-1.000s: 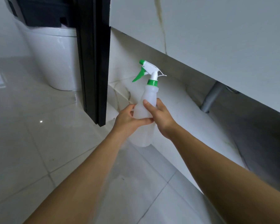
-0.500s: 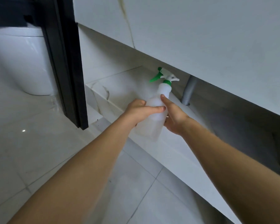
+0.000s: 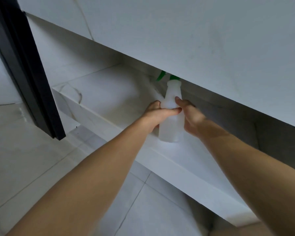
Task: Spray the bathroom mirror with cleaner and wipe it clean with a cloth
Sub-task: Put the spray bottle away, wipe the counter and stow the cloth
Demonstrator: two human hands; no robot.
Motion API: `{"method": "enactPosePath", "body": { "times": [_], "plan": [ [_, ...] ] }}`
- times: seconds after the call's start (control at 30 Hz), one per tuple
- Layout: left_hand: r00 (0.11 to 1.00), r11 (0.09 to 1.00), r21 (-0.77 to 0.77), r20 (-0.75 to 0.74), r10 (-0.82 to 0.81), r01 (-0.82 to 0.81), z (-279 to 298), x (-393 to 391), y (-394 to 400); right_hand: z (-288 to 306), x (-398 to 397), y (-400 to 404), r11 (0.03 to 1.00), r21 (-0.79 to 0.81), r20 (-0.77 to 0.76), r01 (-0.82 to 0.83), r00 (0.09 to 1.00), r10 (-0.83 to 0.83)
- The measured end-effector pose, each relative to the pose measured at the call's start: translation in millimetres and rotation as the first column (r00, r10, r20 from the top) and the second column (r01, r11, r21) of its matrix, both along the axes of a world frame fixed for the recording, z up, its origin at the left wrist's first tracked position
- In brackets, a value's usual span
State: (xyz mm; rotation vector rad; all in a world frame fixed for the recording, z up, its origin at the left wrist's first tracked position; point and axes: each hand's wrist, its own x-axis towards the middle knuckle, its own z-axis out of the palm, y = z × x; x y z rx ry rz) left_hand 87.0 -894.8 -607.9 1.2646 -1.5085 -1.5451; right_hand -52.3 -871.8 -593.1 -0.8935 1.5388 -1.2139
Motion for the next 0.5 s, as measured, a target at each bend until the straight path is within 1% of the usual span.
{"method": "enactPosePath", "body": {
  "times": [0.1, 0.23, 0.33, 0.5],
  "plan": [
    [0.999, 0.998, -0.045, -0.019, 0.035, -0.036, -3.3, 2.7, 5.8, 3.1, 6.2, 7.6, 0.999, -0.023, -0.008, -0.041, 0.999, 0.041],
    [0.999, 0.982, -0.183, -0.024, 0.044, -0.047, -4.1, 16.9, 3.3, -1.0, 12.9, 13.9, 0.992, -0.100, 0.023, -0.082, 0.996, 0.085],
    [1.000, 0.969, -0.248, -0.006, -0.005, 0.004, -4.1, 25.2, 2.7, -7.7, 14.4, 22.4, 0.977, -0.184, 0.040, -0.106, 0.993, 0.115],
    [0.995, 0.948, -0.306, -0.027, -0.099, 0.086, -10.5, 24.1, 4.9, -12.0, 15.0, 38.6, 0.949, -0.301, 0.058, -0.093, 0.992, 0.116]
  ]
}}
